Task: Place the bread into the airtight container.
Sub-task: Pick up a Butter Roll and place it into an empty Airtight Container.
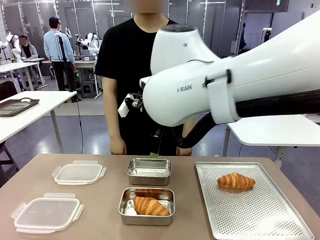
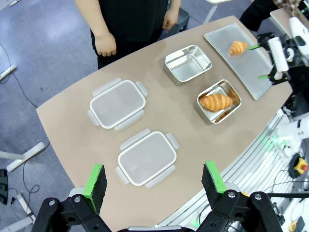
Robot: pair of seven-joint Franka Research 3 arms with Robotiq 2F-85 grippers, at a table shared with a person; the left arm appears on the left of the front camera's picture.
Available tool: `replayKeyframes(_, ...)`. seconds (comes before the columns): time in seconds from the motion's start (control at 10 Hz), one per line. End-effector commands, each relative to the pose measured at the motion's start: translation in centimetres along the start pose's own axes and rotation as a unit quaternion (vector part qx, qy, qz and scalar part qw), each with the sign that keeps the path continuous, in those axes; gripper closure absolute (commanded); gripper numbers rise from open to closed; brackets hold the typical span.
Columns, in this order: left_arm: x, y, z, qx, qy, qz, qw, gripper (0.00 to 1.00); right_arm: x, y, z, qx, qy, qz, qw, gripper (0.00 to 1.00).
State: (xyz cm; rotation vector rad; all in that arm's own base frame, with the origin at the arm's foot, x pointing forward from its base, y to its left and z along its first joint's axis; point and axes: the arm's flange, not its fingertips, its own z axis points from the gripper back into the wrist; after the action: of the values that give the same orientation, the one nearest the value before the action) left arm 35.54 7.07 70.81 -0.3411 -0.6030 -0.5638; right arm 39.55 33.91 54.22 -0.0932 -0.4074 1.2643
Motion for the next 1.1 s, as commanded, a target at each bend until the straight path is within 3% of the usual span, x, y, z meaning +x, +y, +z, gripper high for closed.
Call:
replayKeyframes(0.0, 0.0, -0.1, 0.1, -0.003, 0.0, -0.004, 1.0, 0.0, -3.0, 0.0, 1.6, -0.015, -0.034, -0.014, 0.999, 0.0)
replayKeyframes(0.4, 0.0, -0.1, 0.1, -0.003, 0.0, -0.004, 1.0, 0.0, -10.4, -3.0, 5.7, -0.059, -0.053, -0.113, 0.99, 0.0)
replayKeyframes(0.9, 0.0, -0.1, 0.1, -0.003, 0.0, -0.004, 1.0, 0.0, -21.3, -6.0, 7.1, -0.058, -0.094, -0.249, 0.962, 0.0)
replayKeyframes(1.0, 0.0, -0.1, 0.1, -0.003, 0.0, -0.004, 1.0, 0.0, -23.3, -6.6, 6.5, -0.056, -0.082, -0.267, 0.959, 0.0)
